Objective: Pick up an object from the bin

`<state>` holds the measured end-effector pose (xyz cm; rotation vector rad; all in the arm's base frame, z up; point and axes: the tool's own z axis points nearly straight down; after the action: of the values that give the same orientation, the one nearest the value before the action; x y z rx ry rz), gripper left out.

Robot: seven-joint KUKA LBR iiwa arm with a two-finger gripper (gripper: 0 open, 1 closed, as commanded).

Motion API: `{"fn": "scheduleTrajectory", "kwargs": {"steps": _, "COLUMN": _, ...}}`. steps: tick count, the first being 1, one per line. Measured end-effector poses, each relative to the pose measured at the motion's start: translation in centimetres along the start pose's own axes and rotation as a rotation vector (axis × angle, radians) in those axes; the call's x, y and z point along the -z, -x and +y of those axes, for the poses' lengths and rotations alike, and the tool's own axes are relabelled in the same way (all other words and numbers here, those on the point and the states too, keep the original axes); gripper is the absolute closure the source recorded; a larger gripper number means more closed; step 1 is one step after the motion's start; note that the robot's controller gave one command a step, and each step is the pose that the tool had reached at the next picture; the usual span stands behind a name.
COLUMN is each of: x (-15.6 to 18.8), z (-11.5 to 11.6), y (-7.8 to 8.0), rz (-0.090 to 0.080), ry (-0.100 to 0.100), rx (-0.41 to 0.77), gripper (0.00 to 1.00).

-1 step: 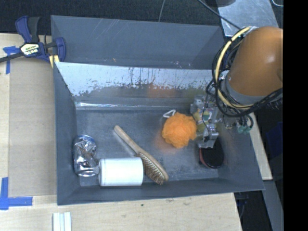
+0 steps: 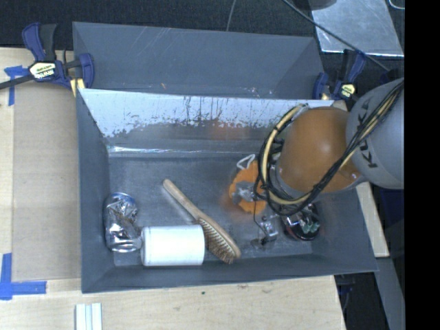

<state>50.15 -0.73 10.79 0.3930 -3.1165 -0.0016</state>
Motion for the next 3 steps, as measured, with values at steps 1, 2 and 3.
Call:
{"fn": "scheduleTrajectory", "kwargs": {"steps": 1, "x": 0.30, "z": -0.12, "y": 0.17, "rz": -0.006, "ry": -0.003, "rx": -0.001, "gripper": 1.00}}
{"fn": "scheduleTrajectory", "kwargs": {"steps": 2, "x": 0.30, "z": -0.11, "y": 0.17, "rz": -0.006, "ry": -0.003, "rx": 0.000, "gripper": 0.00}}
{"fn": "scheduleTrajectory", "kwargs": {"steps": 3, "x": 0.30, "z": -0.11, "y": 0.17, "rz": -0.006, "ry": -0.003, "rx": 0.000, "gripper": 0.00}}
